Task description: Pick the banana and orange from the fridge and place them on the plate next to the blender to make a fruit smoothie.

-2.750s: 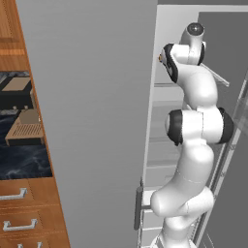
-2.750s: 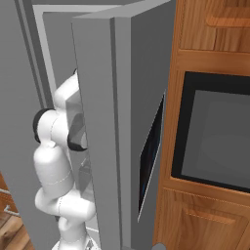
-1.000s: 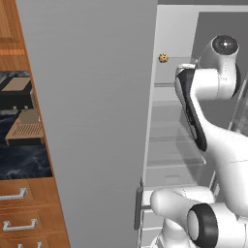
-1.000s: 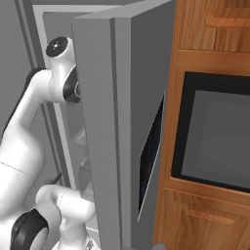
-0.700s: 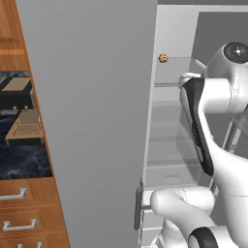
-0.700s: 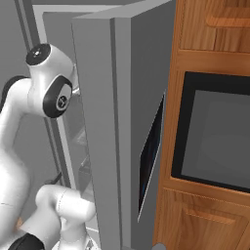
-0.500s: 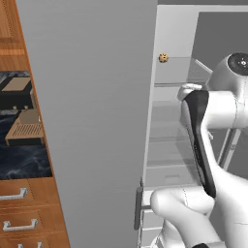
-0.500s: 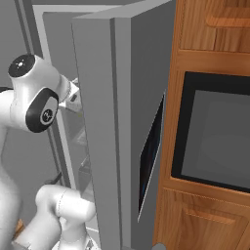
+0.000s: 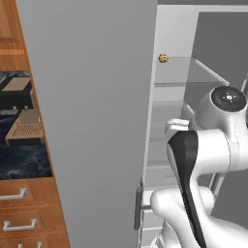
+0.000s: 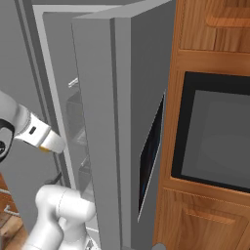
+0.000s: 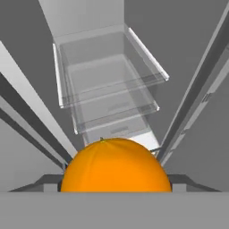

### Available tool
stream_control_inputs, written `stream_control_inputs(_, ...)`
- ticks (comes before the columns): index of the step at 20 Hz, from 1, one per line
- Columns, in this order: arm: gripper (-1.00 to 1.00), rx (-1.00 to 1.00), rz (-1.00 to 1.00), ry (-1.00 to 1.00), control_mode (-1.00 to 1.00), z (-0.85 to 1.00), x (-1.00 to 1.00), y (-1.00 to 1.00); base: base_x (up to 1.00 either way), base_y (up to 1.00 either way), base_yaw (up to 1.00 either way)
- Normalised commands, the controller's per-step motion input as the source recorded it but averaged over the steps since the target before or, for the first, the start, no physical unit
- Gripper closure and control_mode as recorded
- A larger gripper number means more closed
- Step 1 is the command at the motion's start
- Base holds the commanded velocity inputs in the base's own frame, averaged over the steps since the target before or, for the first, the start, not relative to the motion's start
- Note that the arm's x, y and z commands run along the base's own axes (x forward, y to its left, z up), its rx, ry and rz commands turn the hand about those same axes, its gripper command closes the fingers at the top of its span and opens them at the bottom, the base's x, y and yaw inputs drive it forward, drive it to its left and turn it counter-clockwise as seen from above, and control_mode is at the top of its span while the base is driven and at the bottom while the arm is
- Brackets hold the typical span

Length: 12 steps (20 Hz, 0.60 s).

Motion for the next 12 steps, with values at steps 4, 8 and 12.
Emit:
stream_control_inputs(4, 1.0, 0.0, 0.0, 0.13, -1.0, -0.26, -0.2, 0.18, 0.0, 0.0, 0.0)
stream_control_inputs(8, 1.0, 0.01, 0.0, 0.04, 1.0, -0.16, -0.22, 0.04, -0.31, 0.12, 0.0)
stream_control_inputs(12, 1.0, 0.0, 0.0, 0.0, 1.0, 0.0, 0.0, 0.0, -0.61, 0.76, -0.26)
